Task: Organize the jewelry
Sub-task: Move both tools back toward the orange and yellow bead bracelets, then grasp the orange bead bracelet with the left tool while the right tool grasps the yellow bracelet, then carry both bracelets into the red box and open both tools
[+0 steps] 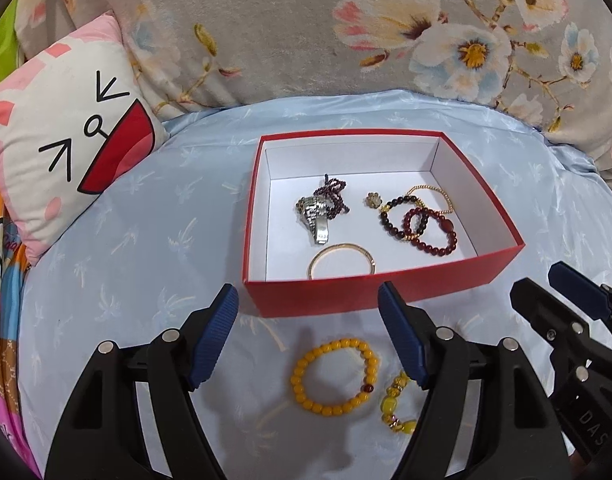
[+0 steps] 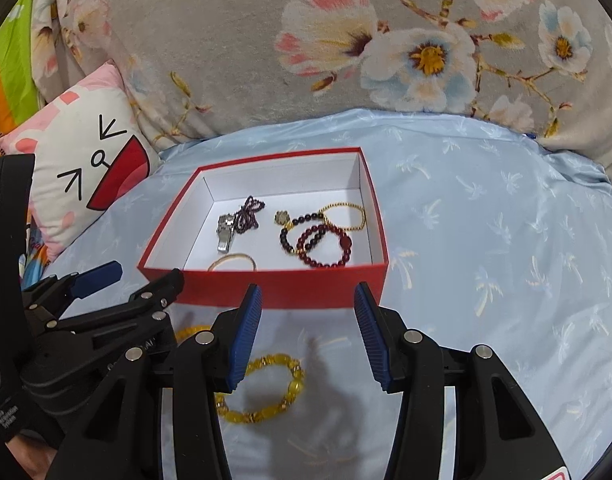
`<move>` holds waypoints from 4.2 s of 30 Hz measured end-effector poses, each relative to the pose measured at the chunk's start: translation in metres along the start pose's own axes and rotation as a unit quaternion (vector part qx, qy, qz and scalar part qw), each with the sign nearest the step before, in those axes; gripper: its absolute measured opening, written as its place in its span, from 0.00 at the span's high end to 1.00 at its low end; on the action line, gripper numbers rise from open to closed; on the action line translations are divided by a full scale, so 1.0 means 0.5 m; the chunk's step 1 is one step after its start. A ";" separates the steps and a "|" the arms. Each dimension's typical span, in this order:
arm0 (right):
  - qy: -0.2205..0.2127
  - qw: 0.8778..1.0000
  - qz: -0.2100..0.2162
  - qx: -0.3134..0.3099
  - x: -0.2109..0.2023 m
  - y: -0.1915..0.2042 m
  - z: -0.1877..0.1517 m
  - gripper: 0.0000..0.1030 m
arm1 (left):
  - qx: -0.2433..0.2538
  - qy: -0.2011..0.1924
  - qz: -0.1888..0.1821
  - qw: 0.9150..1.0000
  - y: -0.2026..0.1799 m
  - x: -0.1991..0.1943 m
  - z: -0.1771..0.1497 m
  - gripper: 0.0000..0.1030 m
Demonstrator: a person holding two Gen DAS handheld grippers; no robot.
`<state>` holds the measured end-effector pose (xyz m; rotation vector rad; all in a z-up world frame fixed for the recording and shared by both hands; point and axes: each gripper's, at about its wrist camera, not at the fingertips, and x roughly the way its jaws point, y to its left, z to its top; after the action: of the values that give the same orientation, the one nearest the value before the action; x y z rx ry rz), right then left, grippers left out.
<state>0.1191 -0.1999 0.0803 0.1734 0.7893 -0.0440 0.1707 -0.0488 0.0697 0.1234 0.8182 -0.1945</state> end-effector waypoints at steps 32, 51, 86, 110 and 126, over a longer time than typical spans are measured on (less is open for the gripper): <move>0.087 0.996 0.025 -0.021 0.059 0.101 -0.169 0.44 | -0.060 0.059 0.006 0.996 0.117 -0.012 -0.170 0.30; 0.082 0.996 -0.018 -0.019 0.087 0.056 -0.146 0.73 | -0.064 0.059 -0.004 0.996 0.099 0.023 -0.134 0.30; 0.070 0.998 -0.005 0.008 0.071 -0.001 -0.116 0.91 | -0.038 0.055 -0.030 0.997 0.054 0.048 -0.116 0.93; -0.021 0.999 0.028 0.006 -0.110 0.007 -0.018 0.91 | -0.010 -0.016 -0.064 0.998 0.028 -0.146 -0.033 0.93; -0.055 0.997 0.062 0.006 -0.082 0.010 0.142 0.91 | 0.005 -0.068 -0.079 0.995 0.001 -0.129 0.141 0.93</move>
<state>0.1404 -0.2080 0.1591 0.2282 0.6669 0.0581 0.1779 -0.0534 0.1650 0.0530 0.6912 -0.3525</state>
